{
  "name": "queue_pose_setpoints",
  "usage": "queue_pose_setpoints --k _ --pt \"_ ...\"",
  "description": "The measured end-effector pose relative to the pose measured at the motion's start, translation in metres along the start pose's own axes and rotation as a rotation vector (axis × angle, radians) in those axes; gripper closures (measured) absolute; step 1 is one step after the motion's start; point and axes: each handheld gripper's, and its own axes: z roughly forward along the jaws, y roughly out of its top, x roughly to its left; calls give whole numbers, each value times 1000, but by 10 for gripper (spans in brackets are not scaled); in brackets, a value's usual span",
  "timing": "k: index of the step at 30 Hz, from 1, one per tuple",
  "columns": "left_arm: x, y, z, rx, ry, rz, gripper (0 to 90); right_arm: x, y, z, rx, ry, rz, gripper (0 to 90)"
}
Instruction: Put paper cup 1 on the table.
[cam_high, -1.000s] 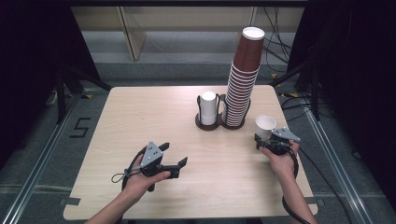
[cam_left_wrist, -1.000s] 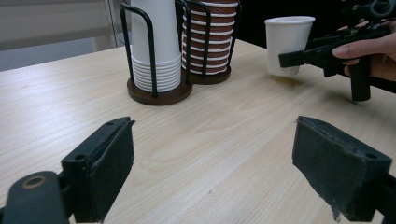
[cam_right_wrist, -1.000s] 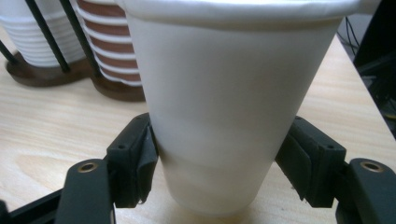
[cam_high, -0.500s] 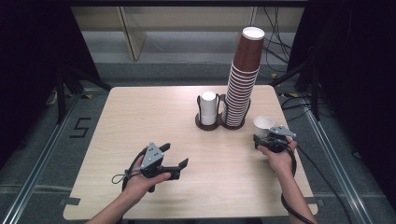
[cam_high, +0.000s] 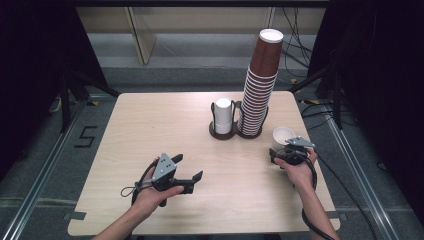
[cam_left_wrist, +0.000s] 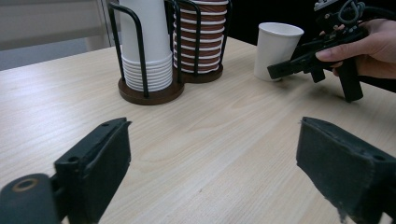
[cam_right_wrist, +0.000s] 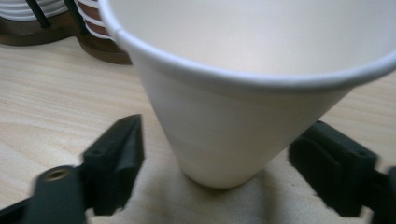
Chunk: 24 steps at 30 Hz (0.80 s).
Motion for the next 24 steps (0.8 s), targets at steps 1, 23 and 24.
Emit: queue_pose_setpoints --k 1,23,24 --pt "0 0 0 -4 -4 2 77 -3 0 1 -20 8 -38 124" --pt "3 19 21 -53 -40 48 0 -1 21 -73 -161 -9 -50 4" --pt "3 22 24 -57 -39 51 0 -1 24 -75 -172 -11 -73 4"
